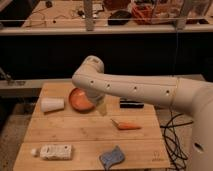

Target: Move the arm in a circular motion

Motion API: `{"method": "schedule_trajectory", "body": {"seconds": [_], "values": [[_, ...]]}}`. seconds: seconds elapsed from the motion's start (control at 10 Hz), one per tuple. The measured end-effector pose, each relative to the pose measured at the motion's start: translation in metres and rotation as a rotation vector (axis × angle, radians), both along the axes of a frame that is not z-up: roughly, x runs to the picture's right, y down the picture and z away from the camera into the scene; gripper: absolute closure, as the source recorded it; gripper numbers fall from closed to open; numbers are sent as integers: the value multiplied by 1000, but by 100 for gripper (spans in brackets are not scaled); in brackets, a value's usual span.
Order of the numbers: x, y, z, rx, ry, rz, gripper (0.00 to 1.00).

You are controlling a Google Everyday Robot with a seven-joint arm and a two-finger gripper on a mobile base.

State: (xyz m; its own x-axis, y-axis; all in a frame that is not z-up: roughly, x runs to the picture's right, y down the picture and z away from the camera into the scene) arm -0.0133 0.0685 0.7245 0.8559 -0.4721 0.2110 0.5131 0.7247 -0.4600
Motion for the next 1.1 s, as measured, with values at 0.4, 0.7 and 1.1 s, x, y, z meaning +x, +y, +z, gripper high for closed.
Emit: {"method": "schedule_trajectory", "body": {"seconds": [0.4, 0.7, 1.1], "values": [[23, -5, 4, -8, 5, -1, 20], [25, -15, 11, -11, 1, -7, 20], [43, -25, 20, -20, 2, -3, 20]]}}
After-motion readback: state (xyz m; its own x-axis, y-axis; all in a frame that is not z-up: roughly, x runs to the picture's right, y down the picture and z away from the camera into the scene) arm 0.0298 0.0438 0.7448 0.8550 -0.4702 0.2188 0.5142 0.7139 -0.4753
